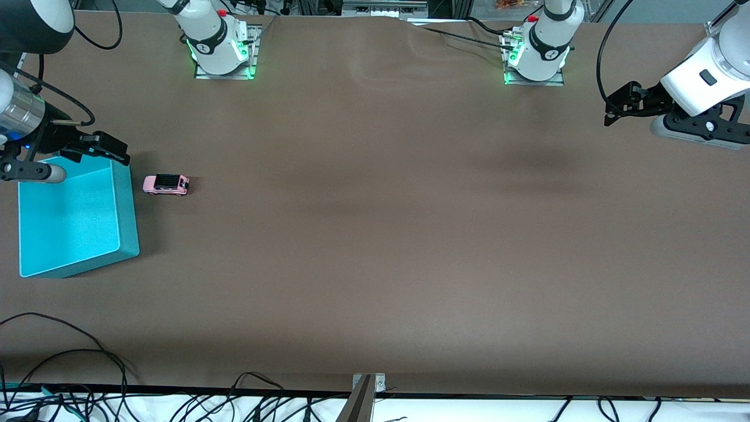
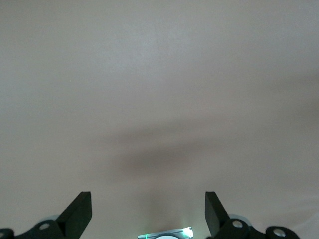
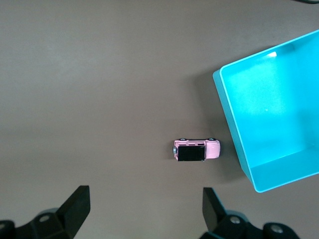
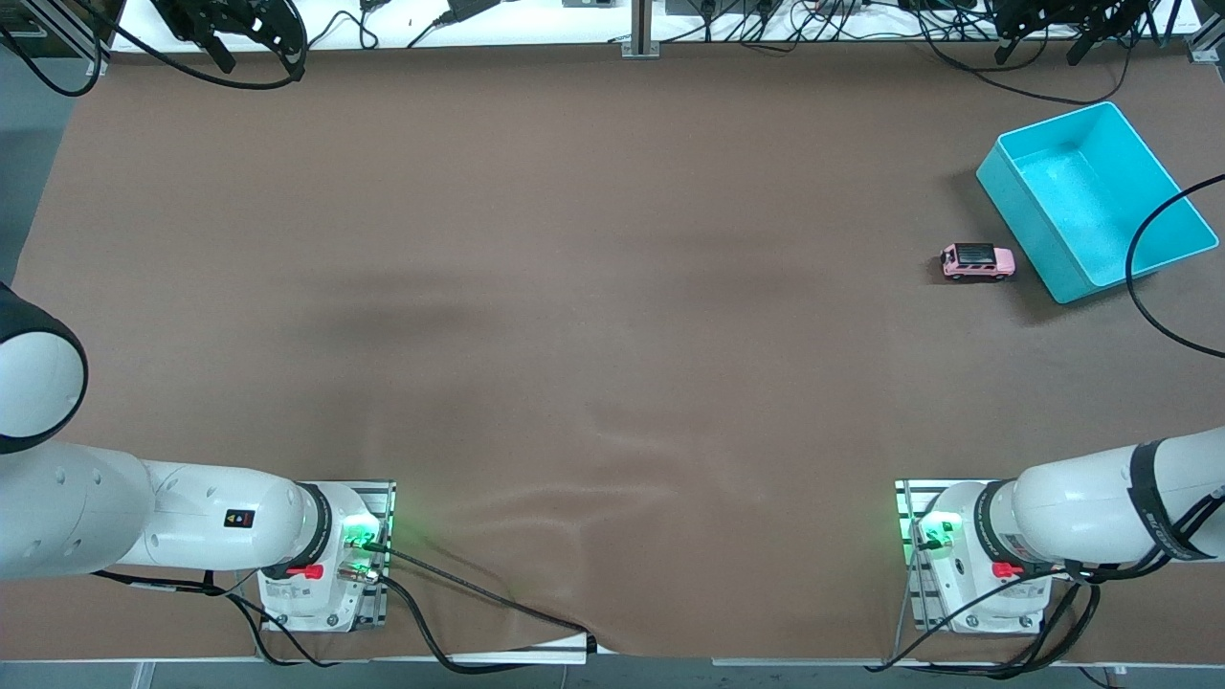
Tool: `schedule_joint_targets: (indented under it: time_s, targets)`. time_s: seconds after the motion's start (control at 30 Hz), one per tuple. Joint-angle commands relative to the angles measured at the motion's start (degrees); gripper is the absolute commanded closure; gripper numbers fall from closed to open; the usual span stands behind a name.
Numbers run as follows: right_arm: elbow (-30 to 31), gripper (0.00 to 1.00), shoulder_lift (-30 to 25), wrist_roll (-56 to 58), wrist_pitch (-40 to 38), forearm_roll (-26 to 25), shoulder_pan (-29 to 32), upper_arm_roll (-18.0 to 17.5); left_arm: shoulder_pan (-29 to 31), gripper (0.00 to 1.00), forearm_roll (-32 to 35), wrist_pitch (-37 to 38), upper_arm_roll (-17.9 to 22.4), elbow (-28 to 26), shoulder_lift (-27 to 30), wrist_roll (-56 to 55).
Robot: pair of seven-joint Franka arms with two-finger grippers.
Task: Wind and store pink jeep toy
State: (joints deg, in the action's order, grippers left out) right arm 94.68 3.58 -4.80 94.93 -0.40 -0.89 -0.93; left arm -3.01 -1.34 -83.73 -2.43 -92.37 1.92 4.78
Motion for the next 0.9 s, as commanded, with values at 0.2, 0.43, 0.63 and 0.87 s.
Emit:
schedule_joint_targets:
  time_s: [0.2, 0.43, 0.63, 0.87]
  targets:
    - [8.5, 0.00, -0.4, 0.2, 8.3, -0.8, 0.4, -0.1, 1.4, 0.00, -1.6, -0.1, -1.0, 0.1, 0.5, -0.8]
    - [13.4, 0.00, -0.1, 0.3, 14.6, -1.0, 1.2, -0.1, 1.6, 0.00, -1.0, -0.2, -1.0, 1.0, -0.2, -0.6]
    - [18.3, 0.00, 0.0, 0.3, 20.5, -1.1, 2.3, 0.0, 2.1, 0.00, -0.6, -0.6, -0.6, 3.2, -2.6, -0.1]
    - [23.7, 0.00, 0.0, 0.3, 26.6, -1.3, 2.9, 0.0, 2.6, 0.00, -0.7, -1.5, -0.6, 5.5, -4.3, 0.0]
